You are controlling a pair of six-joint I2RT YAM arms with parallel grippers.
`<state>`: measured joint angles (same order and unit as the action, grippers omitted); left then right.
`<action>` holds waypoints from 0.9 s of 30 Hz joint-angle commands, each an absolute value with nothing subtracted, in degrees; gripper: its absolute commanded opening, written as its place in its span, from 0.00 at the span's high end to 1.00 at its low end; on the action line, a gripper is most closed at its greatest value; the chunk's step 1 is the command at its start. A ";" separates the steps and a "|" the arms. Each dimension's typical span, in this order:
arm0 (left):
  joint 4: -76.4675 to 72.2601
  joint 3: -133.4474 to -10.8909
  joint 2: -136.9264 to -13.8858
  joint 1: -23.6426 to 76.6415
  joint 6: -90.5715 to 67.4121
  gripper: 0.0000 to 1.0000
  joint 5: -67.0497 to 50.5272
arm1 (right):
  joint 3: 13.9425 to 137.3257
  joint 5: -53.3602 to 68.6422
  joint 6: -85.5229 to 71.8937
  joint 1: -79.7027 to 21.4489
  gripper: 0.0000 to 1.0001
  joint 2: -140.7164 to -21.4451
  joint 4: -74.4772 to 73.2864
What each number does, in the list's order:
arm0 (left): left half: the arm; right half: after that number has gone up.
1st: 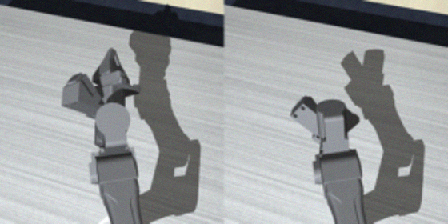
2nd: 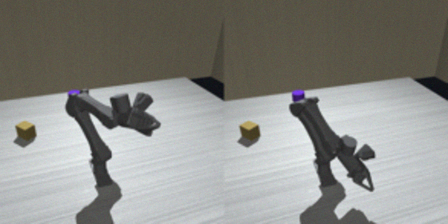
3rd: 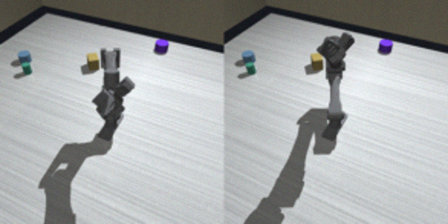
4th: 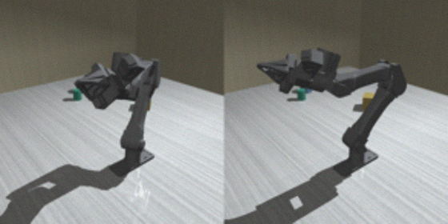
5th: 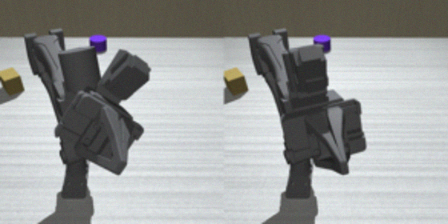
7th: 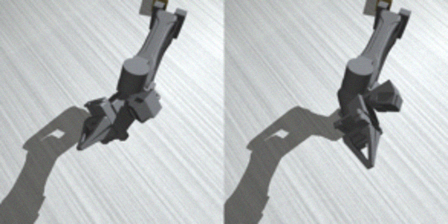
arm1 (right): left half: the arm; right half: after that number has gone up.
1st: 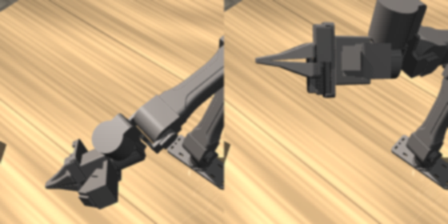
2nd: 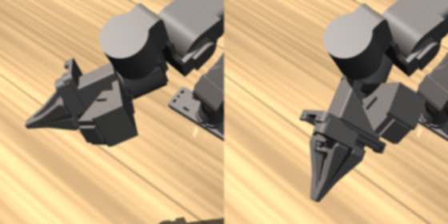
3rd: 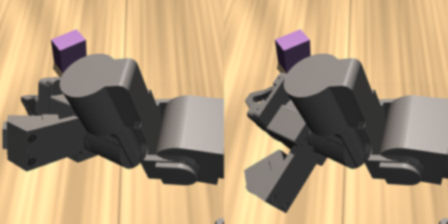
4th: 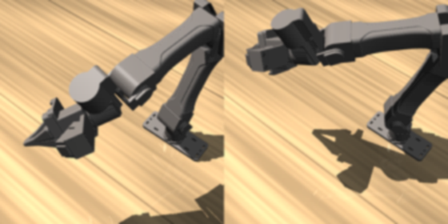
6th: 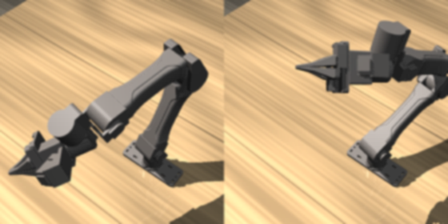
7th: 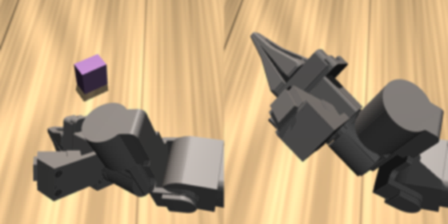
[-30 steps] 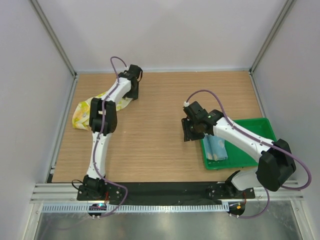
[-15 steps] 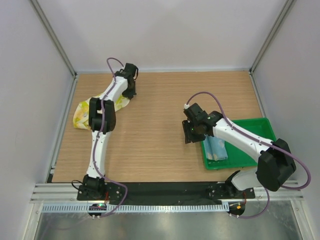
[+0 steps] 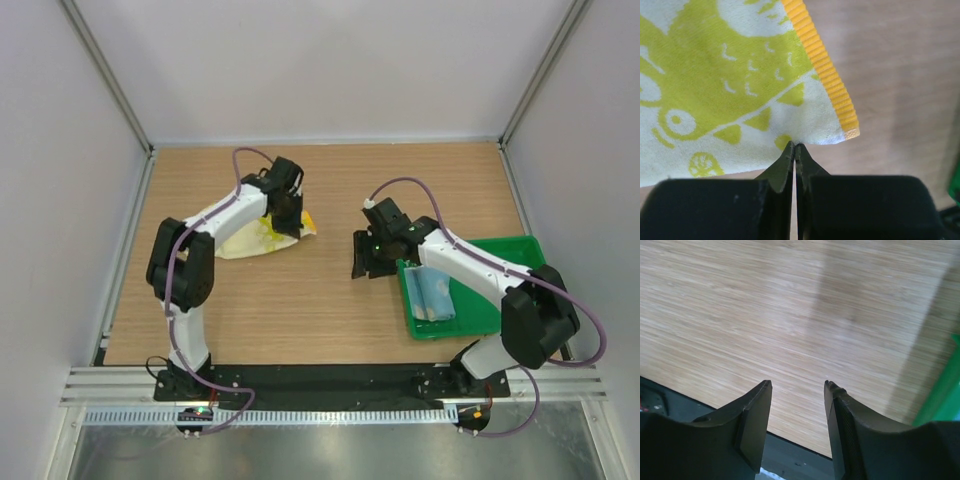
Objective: Roll the towels
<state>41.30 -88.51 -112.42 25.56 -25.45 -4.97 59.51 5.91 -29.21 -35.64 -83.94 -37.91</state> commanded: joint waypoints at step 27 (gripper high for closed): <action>42.89 -74.11 -83.42 16.45 -25.49 0.39 -5.46 | 74.61 6.86 -35.34 -34.28 0.43 -105.89 -31.54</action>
